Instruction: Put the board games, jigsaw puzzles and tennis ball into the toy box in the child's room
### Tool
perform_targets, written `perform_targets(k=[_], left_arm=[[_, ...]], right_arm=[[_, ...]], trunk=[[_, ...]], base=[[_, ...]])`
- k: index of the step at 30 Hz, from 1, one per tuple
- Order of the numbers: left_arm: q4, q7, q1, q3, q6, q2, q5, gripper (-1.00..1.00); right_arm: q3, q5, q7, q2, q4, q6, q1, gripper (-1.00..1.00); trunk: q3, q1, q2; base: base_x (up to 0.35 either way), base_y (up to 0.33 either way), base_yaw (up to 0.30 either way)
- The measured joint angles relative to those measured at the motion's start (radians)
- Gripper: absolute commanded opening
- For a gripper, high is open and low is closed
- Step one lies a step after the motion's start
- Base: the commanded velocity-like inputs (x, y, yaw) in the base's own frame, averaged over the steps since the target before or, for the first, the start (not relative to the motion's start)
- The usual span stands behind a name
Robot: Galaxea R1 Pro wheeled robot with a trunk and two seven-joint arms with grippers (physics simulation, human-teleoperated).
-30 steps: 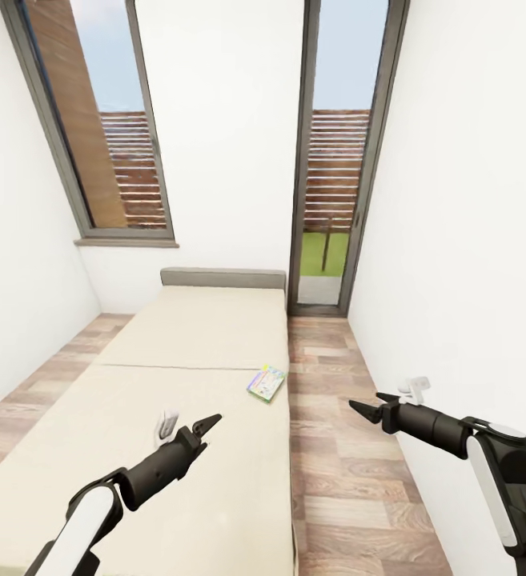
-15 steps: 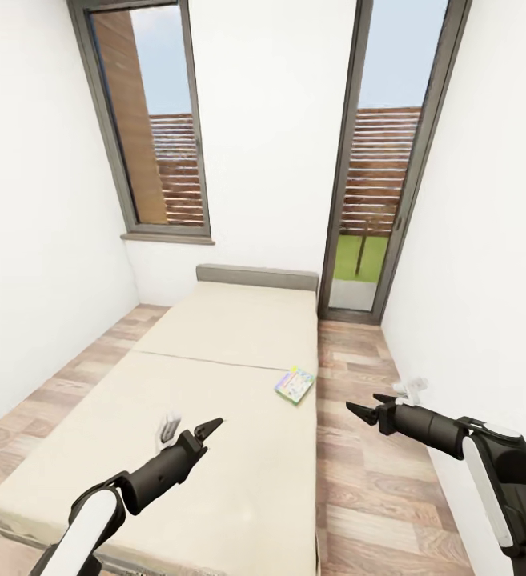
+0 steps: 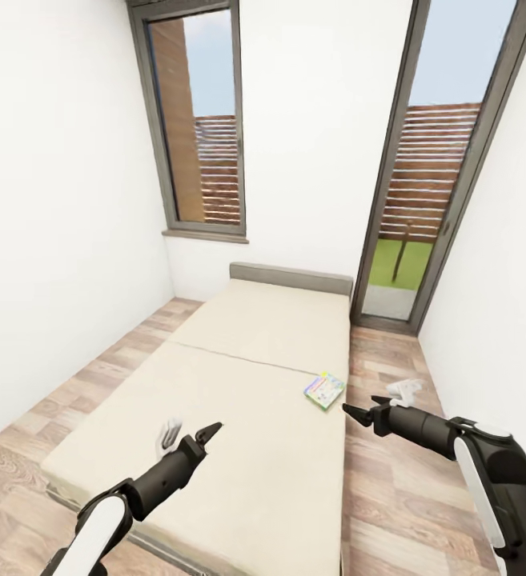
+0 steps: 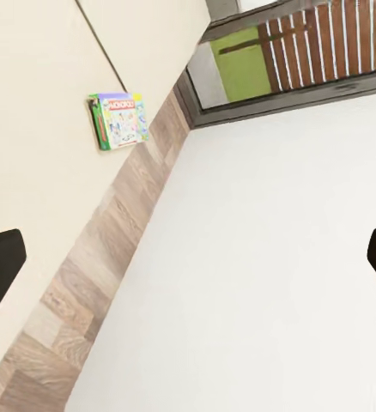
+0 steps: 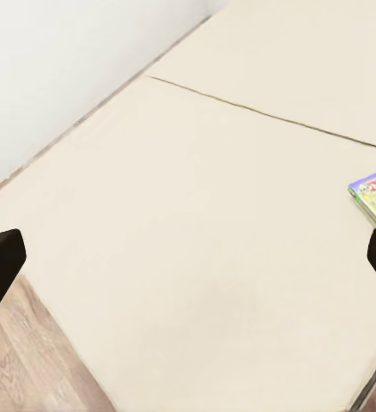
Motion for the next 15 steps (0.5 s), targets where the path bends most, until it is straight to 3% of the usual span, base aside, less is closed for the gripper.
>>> perform_targets(k=[15], left_arm=[[0.024, -0.028, -0.003, -0.004, -0.018, 0.0, 0.001, 1.0]], right_arm=[[0.005, 0.002, -0.019, 0.014, 0.0, 0.0, 0.001, 1.0]], trunk=[[0.005, 0.0, 0.0]], base=[[0.0, 0.0, 0.285]])
